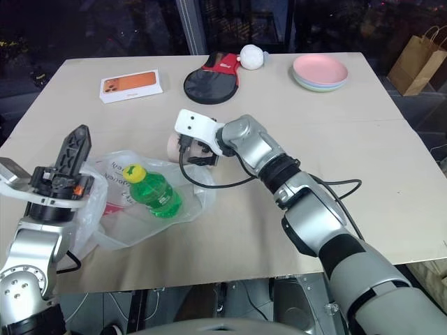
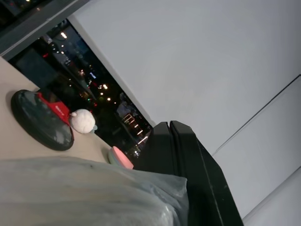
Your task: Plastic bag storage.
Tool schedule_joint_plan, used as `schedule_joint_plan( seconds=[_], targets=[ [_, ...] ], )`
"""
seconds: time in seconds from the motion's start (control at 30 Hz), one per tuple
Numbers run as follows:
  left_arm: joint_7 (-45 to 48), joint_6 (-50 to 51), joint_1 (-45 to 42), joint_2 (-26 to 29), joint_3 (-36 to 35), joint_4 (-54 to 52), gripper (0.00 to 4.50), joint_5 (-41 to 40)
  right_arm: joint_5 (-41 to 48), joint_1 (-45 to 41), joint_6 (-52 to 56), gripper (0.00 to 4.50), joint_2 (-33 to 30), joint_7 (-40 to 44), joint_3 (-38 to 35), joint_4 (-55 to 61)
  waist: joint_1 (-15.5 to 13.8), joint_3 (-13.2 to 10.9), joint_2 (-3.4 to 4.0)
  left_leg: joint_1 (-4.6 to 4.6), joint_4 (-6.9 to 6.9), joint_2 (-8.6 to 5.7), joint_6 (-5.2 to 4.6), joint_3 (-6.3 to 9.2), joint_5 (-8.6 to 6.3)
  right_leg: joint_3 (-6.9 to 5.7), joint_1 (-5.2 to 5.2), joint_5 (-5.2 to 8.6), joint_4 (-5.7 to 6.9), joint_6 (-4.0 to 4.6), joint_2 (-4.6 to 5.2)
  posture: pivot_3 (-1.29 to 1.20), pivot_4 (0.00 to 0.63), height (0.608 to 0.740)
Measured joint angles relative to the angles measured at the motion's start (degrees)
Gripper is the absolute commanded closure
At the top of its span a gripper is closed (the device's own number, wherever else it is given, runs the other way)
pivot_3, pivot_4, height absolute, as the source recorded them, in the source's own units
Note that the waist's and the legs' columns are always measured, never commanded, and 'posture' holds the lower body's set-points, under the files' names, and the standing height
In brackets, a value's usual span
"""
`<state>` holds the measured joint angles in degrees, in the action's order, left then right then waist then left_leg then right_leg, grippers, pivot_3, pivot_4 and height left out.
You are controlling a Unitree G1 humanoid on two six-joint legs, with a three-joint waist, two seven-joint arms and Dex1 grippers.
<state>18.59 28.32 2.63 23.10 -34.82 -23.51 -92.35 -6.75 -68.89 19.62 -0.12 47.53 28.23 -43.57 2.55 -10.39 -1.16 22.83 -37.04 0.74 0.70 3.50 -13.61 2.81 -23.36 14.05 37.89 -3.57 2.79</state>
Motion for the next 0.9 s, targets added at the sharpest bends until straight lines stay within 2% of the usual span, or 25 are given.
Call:
schedule_joint_plan(
  seconds=[0.4, 0.53, 0.7, 0.9],
  targets=[
    [-0.3, 0.0, -0.3, 0.0, 1.2, 0.0, 4.50, 0.1, -2.0, -0.8, -2.1, 0.99, -2.3, 3.3, -0.6, -1.0, -0.8, 0.0, 0.00, -0.05, -0.06, -0.06, 0.02, 0.09, 0.01, -0.08, 0.14, 0.00, -0.03, 0.00, 0.04, 0.00, 0.150, 0.740],
    [-0.4, 0.0, -0.5, 0.0, 1.4, 0.0, 4.50, 0.1, -2.1, -0.2, -0.9, 0.99, -7.7, 6.6, -0.8, 1.9, -1.8, 0.0, 0.00, -0.02, -0.06, -0.10, 0.02, 0.15, 0.01, -0.16, 0.22, 0.00, -0.15, 0.00, 0.09, 0.00, 0.150, 0.740],
    [-1.0, -0.1, -0.7, 0.0, 1.7, 0.0, 4.50, 0.2, -2.4, 2.7, 1.4, 0.99, -18.5, 14.6, -1.2, 11.6, -1.9, 0.1, -0.06, -0.02, -0.05, -0.13, 0.02, 0.18, 0.01, -0.22, 0.29, 0.00, -0.25, -0.02, 0.15, 0.00, 0.150, 0.740],
    [-1.4, -0.1, -1.0, 0.0, 1.8, -0.1, 4.50, 0.5, -2.3, 11.0, 7.3, 0.99, -29.5, 23.2, -0.9, 19.2, -1.5, 0.0, 0.00, 0.07, -0.03, -0.10, 0.02, 0.12, 0.01, -0.16, 0.18, 0.00, -0.26, -0.01, 0.13, 0.00, 0.150, 0.740]
  ],
)
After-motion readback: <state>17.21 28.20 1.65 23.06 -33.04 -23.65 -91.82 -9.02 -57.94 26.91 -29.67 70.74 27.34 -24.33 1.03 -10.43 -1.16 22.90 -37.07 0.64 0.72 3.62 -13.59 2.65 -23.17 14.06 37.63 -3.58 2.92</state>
